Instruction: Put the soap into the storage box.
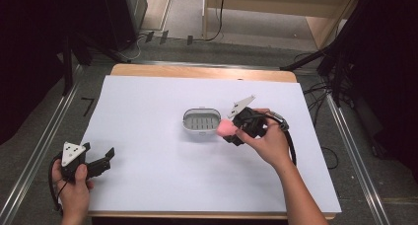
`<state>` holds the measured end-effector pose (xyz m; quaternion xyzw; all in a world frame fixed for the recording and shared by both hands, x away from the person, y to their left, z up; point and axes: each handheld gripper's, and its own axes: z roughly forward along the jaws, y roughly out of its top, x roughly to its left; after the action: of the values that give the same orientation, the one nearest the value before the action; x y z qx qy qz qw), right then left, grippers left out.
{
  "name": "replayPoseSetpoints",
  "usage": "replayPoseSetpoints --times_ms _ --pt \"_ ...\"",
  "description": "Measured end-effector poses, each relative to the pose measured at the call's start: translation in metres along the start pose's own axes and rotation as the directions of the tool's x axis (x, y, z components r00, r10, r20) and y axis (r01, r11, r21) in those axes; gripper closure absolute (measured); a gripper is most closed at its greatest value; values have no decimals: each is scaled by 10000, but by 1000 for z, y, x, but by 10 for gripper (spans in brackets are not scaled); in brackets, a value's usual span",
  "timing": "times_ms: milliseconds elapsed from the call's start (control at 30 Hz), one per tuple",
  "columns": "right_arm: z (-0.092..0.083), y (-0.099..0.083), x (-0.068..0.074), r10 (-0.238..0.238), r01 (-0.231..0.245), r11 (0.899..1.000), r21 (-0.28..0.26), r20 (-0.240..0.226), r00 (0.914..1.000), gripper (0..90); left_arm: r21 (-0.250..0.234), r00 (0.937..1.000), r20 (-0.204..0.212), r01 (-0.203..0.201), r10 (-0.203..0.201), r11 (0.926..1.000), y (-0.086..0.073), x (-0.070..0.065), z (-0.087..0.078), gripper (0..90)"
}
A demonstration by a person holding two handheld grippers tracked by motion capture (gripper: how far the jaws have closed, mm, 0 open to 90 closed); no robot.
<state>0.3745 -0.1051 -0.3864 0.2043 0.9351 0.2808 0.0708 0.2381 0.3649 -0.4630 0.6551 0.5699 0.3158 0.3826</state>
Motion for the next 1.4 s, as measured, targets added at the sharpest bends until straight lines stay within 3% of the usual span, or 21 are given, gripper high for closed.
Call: replayPoseSetpoints --times_ms 367,800,1400 --pt "7 25 0 -426 426 9991 -20 -196 9989 386 18 10000 9 -2 2 10000 0 0 0 137" --pt "27 52 -4 -1192 1186 9928 -154 -460 9918 386 20 10000 23 11 -11 10000 0 0 0 137" --pt "48 72 -15 -1661 1649 9861 -217 -733 9834 386 9 10000 47 32 -32 10000 0 1 0 137"
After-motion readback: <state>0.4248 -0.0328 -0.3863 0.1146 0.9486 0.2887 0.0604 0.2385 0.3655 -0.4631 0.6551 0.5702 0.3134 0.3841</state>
